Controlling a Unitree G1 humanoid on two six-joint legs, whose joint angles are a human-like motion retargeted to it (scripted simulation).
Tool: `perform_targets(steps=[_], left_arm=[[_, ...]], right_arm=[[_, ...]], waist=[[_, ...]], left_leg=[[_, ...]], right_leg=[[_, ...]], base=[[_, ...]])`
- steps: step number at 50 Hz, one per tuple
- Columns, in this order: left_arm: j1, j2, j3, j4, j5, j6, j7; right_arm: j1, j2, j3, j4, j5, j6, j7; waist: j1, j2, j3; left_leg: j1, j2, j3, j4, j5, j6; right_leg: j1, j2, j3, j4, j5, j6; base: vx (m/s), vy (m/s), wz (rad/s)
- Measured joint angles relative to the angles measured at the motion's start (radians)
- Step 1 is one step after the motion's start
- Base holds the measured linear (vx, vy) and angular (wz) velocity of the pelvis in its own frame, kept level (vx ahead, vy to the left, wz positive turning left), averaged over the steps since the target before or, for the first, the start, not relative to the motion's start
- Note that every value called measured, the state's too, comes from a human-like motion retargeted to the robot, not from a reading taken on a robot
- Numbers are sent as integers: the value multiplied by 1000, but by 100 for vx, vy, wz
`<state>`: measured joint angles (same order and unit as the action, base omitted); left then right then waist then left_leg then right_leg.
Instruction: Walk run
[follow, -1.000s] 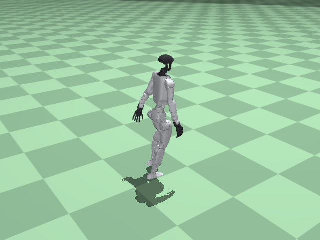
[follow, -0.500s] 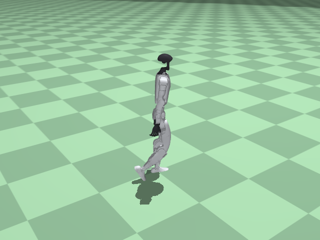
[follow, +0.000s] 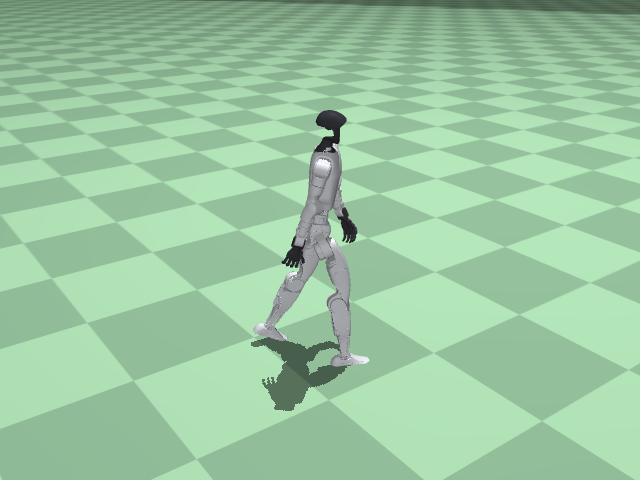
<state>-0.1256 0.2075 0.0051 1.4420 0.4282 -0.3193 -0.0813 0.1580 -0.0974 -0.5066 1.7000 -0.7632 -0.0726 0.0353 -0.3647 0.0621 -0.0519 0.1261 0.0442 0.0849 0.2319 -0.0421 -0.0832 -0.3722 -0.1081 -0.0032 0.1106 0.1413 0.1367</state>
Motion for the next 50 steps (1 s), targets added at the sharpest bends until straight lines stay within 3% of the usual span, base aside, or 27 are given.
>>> perform_targets(steps=[3,5,7,10,15,21,26,30,32,35,38,43,50], left_arm=[[65,-11,2,77,14,36,-6],[107,-9,9,111,24,53,-17],[145,-7,24,124,43,66,-25],[198,-10,64,129,82,79,-34],[270,-4,100,142,98,97,-48],[308,-12,164,175,80,125,-50],[323,-32,205,221,-20,129,-88],[342,-58,253,250,-127,120,-123],[322,-64,270,258,-181,137,-151],[257,-71,253,246,-243,158,-143],[226,-80,201,168,-277,116,-80],[87,-95,128,5,-168,92,-98],[-87,-97,-16,-149,-33,58,-61]], right_arm=[[-34,-20,10,-2,29,-10,-2],[-66,-33,18,-13,37,-19,1],[-107,-50,21,-32,36,-21,6],[-173,-81,29,-71,31,-17,7],[-249,-141,50,-142,28,-46,-18],[-322,-201,53,-186,18,-56,-8],[-335,-209,60,-188,20,-67,-5],[-291,-186,47,-191,6,-78,12],[-255,-154,31,-205,-17,-74,10],[-192,-102,-7,-207,-4,-88,-42],[-138,-91,2,-172,4,-138,-41],[-85,-72,17,-131,-87,-62,-22],[9,-41,24,-96,-89,-51,-5]], waist=[[12,-20,-6],[57,-55,-17],[66,-63,-18],[82,-64,-9],[171,-68,-1],[219,-38,27],[229,-41,17],[225,-67,-38],[237,-84,-48],[291,-58,-49],[281,13,-45],[274,93,-30],[189,115,-24]], left_leg=[[-94,-3,-26,256,239,-15],[-183,-20,15,450,354,14],[-288,-1,21,603,318,40],[-439,15,34,740,157,74],[-627,37,145,680,-28,122],[-684,24,241,269,-38,160],[-574,32,587,-32,-80,186],[-472,-45,692,-141,2,318],[-495,-104,483,-124,-39,339],[-477,-81,435,-87,-62,309],[-405,-48,387,-114,-76,308],[-341,-49,217,-112,-89,290],[-277,-152,-133,-87,-54,295]], right_leg=[[67,-40,-73,-14,-29,-53],[102,-67,-109,-27,-41,-86],[128,-60,-86,-37,-60,-109],[173,-63,-115,-62,-79,-123],[244,-44,-176,-100,-121,-137],[343,29,-259,-118,-194,-149],[430,57,-361,-104,-257,-116],[481,43,-425,-52,-270,-56],[503,19,-450,-1,-188,3],[487,21,-399,141,40,95],[431,79,-393,344,190,22],[242,159,-190,644,47,9],[93,141,1,449,-24,-102]], base=[[76,-31,17],[66,-25,-38],[63,-18,48],[49,-7,56],[53,-3,27],[51,1,78],[64,2,93],[85,10,105],[68,14,71],[70,27,108],[75,21,184],[59,20,208],[53,3,283]])
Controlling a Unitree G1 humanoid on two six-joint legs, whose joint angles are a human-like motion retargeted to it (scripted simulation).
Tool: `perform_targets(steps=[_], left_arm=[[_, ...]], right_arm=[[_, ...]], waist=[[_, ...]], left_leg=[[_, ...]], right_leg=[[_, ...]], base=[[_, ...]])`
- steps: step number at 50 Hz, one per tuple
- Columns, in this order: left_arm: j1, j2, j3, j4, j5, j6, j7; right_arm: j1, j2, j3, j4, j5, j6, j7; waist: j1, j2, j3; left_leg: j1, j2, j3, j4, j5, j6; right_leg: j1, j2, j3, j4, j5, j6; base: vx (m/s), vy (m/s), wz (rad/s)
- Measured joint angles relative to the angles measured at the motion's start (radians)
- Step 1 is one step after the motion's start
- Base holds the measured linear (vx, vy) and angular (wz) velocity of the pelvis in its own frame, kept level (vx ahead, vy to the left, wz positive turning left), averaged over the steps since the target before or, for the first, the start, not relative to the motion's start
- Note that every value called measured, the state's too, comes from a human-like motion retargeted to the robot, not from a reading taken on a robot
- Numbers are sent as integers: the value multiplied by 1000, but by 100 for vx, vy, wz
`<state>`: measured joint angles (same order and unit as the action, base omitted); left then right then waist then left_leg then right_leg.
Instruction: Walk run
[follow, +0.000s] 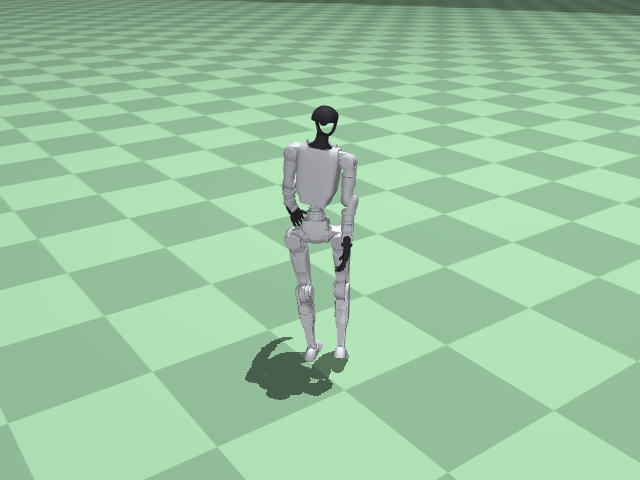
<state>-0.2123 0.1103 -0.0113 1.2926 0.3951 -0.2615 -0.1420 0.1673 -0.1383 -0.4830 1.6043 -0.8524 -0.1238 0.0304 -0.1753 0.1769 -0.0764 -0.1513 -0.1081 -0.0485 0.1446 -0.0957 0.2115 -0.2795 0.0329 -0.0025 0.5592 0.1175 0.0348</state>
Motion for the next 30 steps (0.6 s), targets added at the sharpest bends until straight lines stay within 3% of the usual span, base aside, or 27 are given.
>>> perform_targets(steps=[3,7,10,13,15,17,18,20,22,24,28,30], left_arm=[[-56,-8,-33,-12,28,-13,4],[-86,-20,-55,19,59,-13,-1],[-60,-29,-47,63,77,-9,7],[1,-26,-20,137,88,13,10],[56,-17,9,200,102,46,9],[106,-11,52,276,123,110,8],[126,-12,66,317,126,155,7],[147,0,83,407,95,239,12],[193,22,89,407,54,287,3],[234,42,106,407,38,270,-8],[339,52,147,319,63,198,-32],[372,55,150,287,77,158,-34]], right_arm=[[12,-1,0,13,1,12,8],[16,-18,16,26,15,25,16],[3,-42,30,37,9,42,0],[-23,-69,58,43,-2,63,-10],[-34,-78,70,35,-15,77,-11],[-44,-76,66,19,-18,82,-15],[-50,-78,58,11,-11,81,-15],[-62,-84,63,-5,25,65,-9],[-89,-86,84,-16,76,46,-17],[-128,-82,111,-23,118,34,-31],[-195,-68,140,-70,119,24,-31],[-209,-68,148,-110,109,10,-23]], waist=[[-37,-29,13],[-51,-82,37],[-36,-105,56],[-24,-123,41],[-68,-126,16],[-73,-104,-2],[-74,-92,-11],[-71,-86,-35],[-64,-111,-50],[-53,-134,-51],[17,-176,-29],[65,-185,-26]], left_leg=[[41,-81,-143,21,15,9],[125,-168,-293,37,29,13],[198,-205,-366,46,34,18],[242,-214,-379,55,60,10],[246,-219,-408,110,96,-18],[217,-202,-389,200,203,-83],[189,-195,-371,261,275,-143],[106,-147,-258,385,365,-340],[44,-88,-64,473,422,-473],[-20,-28,71,575,420,-452],[-162,45,228,697,290,-285],[-239,45,238,683,237,-245]], right_leg=[[-20,-40,102,-202,-2,-12],[-40,-83,210,-448,-52,32],[-35,-92,283,-580,-96,194],[-14,-82,297,-555,-11,160],[-30,-126,120,-490,-5,135],[-1,-93,212,-463,-65,97],[10,-100,187,-455,-82,92],[34,-124,105,-459,-105,79],[59,-193,-40,-468,-120,83],[94,-204,-68,-483,-139,73],[171,-204,-169,-521,-163,47],[200,-194,-193,-534,-178,36]], base=[[50,-4,277],[50,-10,218],[57,-14,139],[64,-19,119],[62,-23,193],[64,-28,176],[53,-16,176],[53,-8,180],[51,-2,175],[30,-20,157],[35,-21,103],[33,-7,105]])
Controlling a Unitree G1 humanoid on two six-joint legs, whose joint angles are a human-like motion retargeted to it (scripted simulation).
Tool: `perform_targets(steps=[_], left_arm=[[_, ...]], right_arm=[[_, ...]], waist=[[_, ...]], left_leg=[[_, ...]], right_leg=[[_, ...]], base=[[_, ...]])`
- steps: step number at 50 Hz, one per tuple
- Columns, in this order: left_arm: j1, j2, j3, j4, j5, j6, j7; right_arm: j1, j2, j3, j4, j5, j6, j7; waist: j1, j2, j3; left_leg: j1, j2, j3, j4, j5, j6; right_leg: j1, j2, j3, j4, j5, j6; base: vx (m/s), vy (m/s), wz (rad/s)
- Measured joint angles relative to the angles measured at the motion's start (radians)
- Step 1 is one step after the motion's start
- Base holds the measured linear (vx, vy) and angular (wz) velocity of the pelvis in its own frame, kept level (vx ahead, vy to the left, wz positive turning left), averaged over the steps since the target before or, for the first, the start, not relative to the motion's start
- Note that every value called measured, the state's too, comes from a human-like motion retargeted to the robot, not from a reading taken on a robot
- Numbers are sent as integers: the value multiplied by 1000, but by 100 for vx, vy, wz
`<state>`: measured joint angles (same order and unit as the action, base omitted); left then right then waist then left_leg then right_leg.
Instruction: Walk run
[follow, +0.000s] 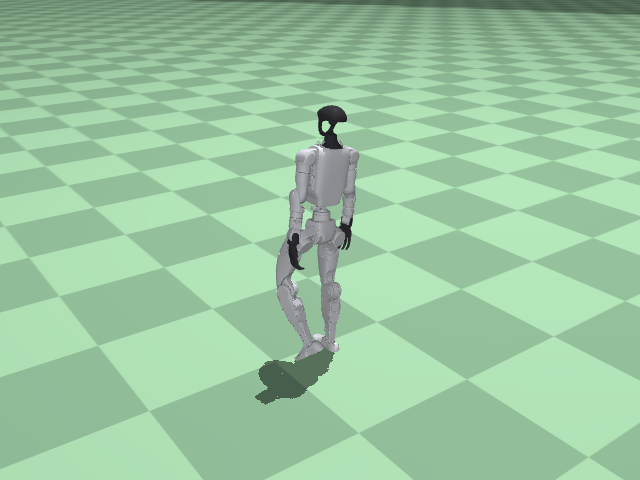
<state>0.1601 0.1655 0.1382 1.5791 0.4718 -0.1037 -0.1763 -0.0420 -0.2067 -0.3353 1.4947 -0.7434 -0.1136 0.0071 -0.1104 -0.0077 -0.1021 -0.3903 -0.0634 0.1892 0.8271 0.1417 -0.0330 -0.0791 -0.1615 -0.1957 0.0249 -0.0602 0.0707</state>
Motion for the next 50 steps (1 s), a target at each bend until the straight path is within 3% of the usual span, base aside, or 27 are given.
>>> perform_targets(steps=[5,7,13,15,18,21,23,25,28,30,32,33,35,39,43,45,47,50], left_arm=[[35,-18,21,5,-5,0,60],[38,-30,33,35,-38,7,71],[65,-83,60,118,-144,16,19],[87,-105,71,121,-126,8,-23],[122,-117,93,121,-56,-17,-72],[124,-98,84,121,-56,-8,-63],[99,-86,66,121,-83,3,-35],[65,-77,47,100,-111,7,3],[-11,-68,14,28,-135,-1,31],[-66,-70,27,-39,-117,-14,31],[-126,-70,-18,-122,-92,-29,26],[-150,-70,-31,-160,-84,-43,26],[-200,-65,-52,-228,-73,-72,28],[-290,-52,-90,-315,-44,-115,37],[-332,-44,-114,-347,-22,-140,59],[-331,-40,-120,-345,-12,-149,64],[-315,-32,-123,-330,0,-153,65],[-274,-26,-131,-272,23,-153,71]], right_arm=[[-33,-6,-6,-54,-17,-35,0],[-47,-9,-18,-57,-19,-36,11],[-56,-19,-31,-51,-17,-50,56],[-37,-21,-28,-48,-24,-53,56],[13,-14,-15,-25,-44,-57,40],[62,-3,-12,19,-78,-36,32],[96,1,-11,48,-90,-23,29],[127,2,-8,76,-92,-27,35],[171,4,-20,92,-104,-20,61],[194,9,-24,94,-101,-3,56],[222,38,-90,99,-55,-9,36],[236,47,-103,102,-30,-19,32],[257,59,-118,112,2,-24,34],[278,74,-125,134,16,-5,64],[270,68,-100,144,-31,7,63],[260,62,-89,136,-69,8,57],[241,52,-74,128,-88,5,52],[213,34,-66,123,-82,5,44]], waist=[[82,-5,8],[97,-2,13],[67,13,14],[72,1,11],[131,-33,-5],[177,-43,-30],[168,4,-35],[149,66,-33],[157,95,-32],[304,67,-37],[81,128,-20],[23,148,-20],[30,126,-31],[-20,76,-24],[-33,40,7],[-44,40,26],[-50,32,41],[-77,22,37]], left_leg=[[-119,46,66,-248,-101,114],[-124,72,165,-401,-112,150],[-68,-16,400,-756,-150,152],[-45,-48,401,-781,-120,203],[-22,-76,330,-772,-95,286],[-4,-51,240,-738,-149,295],[27,-20,183,-701,-192,295],[81,17,138,-689,-224,295],[149,20,109,-700,-246,295],[194,20,232,-715,-279,295],[234,-7,-39,-725,-254,295],[248,-9,-116,-725,-254,295],[277,-36,-145,-733,-267,295],[341,-109,-272,-720,-295,295],[441,-161,-347,-719,-319,295],[490,-168,-378,-717,-324,295],[527,-177,-390,-711,-322,289],[554,-191,-418,-688,-283,258]], right_leg=[[71,40,-94,-16,-51,-13],[101,63,-145,-21,-69,-14],[202,137,-346,-28,-96,28],[233,136,-372,-14,-77,60],[263,116,-330,44,22,137],[246,120,-253,159,272,187],[215,140,-217,289,441,168],[166,193,-176,442,563,111],[87,313,42,548,446,115],[99,362,284,504,399,68],[-50,307,116,623,270,106],[-94,267,76,630,225,93],[-127,196,78,521,196,33],[-192,88,102,252,187,28],[-255,90,258,31,136,23],[-272,95,291,-58,104,132],[-283,83,217,-77,95,175],[-280,117,302,-10,154,91]], base=[[38,-6,131],[47,-5,147],[56,-6,165],[64,-3,88],[87,-6,-13],[95,-10,-20],[77,20,98],[71,12,144],[68,9,69],[59,15,-51],[63,7,509],[61,-6,414],[59,-14,166],[63,-20,158],[65,-15,96],[71,-14,68],[73,-20,54],[73,-20,87]])
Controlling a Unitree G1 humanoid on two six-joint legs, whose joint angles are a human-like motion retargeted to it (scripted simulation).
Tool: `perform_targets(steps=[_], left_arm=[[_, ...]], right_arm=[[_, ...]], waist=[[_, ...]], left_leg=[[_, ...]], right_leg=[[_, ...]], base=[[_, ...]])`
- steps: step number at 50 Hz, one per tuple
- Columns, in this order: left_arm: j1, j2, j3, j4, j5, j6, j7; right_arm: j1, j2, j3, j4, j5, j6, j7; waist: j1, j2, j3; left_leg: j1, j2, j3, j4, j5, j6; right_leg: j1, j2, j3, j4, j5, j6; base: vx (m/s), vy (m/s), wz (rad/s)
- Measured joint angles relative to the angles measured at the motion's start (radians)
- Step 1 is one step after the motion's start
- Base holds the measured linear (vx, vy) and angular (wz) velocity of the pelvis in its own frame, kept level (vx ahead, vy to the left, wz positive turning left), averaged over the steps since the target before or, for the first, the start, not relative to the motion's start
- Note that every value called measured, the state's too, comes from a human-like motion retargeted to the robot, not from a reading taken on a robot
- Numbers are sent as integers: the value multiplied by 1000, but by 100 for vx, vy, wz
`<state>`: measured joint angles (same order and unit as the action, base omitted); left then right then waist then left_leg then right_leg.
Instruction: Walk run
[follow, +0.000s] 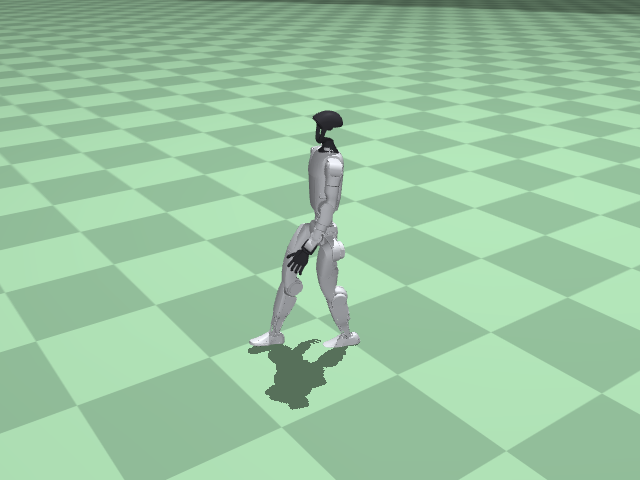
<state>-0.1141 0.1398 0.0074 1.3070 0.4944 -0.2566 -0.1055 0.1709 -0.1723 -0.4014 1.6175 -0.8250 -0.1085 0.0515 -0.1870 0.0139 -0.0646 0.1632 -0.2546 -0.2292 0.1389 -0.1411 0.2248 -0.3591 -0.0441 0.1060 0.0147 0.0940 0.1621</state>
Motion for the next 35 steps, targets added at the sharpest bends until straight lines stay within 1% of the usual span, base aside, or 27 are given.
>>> perform_targets(steps=[2,3,5,7,8,10,12,13,15,18,20,22,23,25,27,28,29,30,32,33,35], left_arm=[[32,2,-12,74,29,21,-6],[51,4,-14,115,51,41,-13],[98,0,-9,195,101,103,-16],[142,-7,-18,263,125,166,-1],[164,-6,-20,290,128,180,4],[208,3,-13,321,134,182,-6],[259,15,-1,317,130,178,-36],[282,19,8,311,126,178,-48],[322,23,36,300,119,172,-51],[365,23,86,295,86,151,-25],[386,23,118,295,45,143,-19],[407,19,152,293,0,136,-27],[417,13,171,292,-21,133,-35],[438,-3,212,286,-51,122,-53],[458,-24,243,283,-73,102,-63],[467,-32,253,284,-83,91,-67],[473,-39,258,291,-91,82,-71],[477,-44,261,299,-98,74,-76],[480,-46,262,324,-93,73,-88],[478,-43,262,337,-81,77,-94],[478,-34,259,361,-48,90,-96]], right_arm=[[-4,-8,-13,1,25,2,-7],[-4,-10,-19,4,43,2,-11],[-3,-18,-23,21,90,1,-10],[-13,-34,-28,47,143,8,10],[-20,-41,-27,58,163,15,20],[-45,-51,-20,75,195,28,30],[-75,-53,-13,78,204,36,26],[-91,-52,-10,73,201,38,24],[-118,-52,-2,49,186,35,23],[-144,-53,23,-15,162,8,16],[-167,-56,35,-54,140,-15,5],[-195,-60,41,-84,116,-30,-6],[-213,-63,42,-95,104,-33,-9],[-253,-67,38,-109,82,-29,-11],[-287,-68,32,-119,70,-22,-6],[-301,-67,29,-124,67,-20,-2],[-310,-64,28,-131,70,-20,3],[-318,-61,29,-137,74,-22,7],[-315,-48,37,-151,89,-34,14],[-308,-40,41,-157,93,-44,17],[-281,-23,44,-164,87,-67,21]], waist=[[-42,13,-12],[-71,27,-16],[-61,39,-32],[-45,44,-50],[-47,35,-57],[-49,15,-68],[-55,0,-70],[-49,-9,-65],[-5,-35,-53],[75,-66,-40],[101,-71,-33],[120,-73,-23],[129,-72,-16],[147,-71,-3],[165,-73,6],[172,-78,8],[173,-85,6],[171,-93,2],[181,-111,-8],[184,-116,-17],[191,-122,-42]], left_leg=[[4,10,-41,50,67,-42],[1,27,-64,89,121,-74],[-22,45,-47,174,289,-153],[-95,67,2,322,464,-283],[-141,79,45,416,520,-339],[-229,120,151,572,629,-420],[-312,173,226,670,593,-345],[-354,180,248,709,527,-296],[-432,188,310,739,434,-236],[-554,168,338,692,311,-196],[-610,191,372,591,253,-166],[-644,208,406,441,240,-125],[-656,226,433,357,253,-112],[-670,248,504,193,245,-97],[-680,226,517,49,245,-99],[-684,202,496,-14,232,-101],[-682,193,515,-65,209,-98],[-677,192,555,-110,182,-91],[-664,186,605,-128,176,-55],[-653,185,611,-114,183,-36],[-635,193,643,-90,219,-36]], right_leg=[[10,-26,-80,41,46,7],[23,-16,-39,57,37,-2],[40,-12,-45,97,7,-49],[66,-17,-92,112,-27,-124],[87,-31,-118,108,-38,-149],[121,-58,-180,105,-66,-181],[162,-62,-232,102,-100,-203],[185,-65,-258,96,-109,-208],[228,-67,-278,75,-119,-216],[279,-50,-298,50,-140,-230],[311,-28,-335,36,-160,-235],[347,-4,-370,28,-186,-238],[366,9,-383,25,-199,-240],[402,34,-403,19,-221,-242],[440,54,-408,10,-229,-239],[457,58,-408,7,-228,-234],[472,57,-412,7,-223,-224],[486,52,-418,8,-216,-212],[509,40,-409,24,-179,-181],[519,37,-406,36,-152,-162],[538,35,-394,67,-70,-120]], base=[[83,-24,169],[85,-28,169],[84,-27,94],[91,-23,90],[81,-22,125],[67,-23,138],[67,-27,141],[62,-25,106],[55,-21,48],[62,-21,25],[52,-22,69],[61,-22,65],[60,-19,47],[54,-16,26],[71,-12,4],[77,-7,7],[75,-4,16],[82,0,11],[90,3,-6],[85,3,-9],[94,4,-6]])
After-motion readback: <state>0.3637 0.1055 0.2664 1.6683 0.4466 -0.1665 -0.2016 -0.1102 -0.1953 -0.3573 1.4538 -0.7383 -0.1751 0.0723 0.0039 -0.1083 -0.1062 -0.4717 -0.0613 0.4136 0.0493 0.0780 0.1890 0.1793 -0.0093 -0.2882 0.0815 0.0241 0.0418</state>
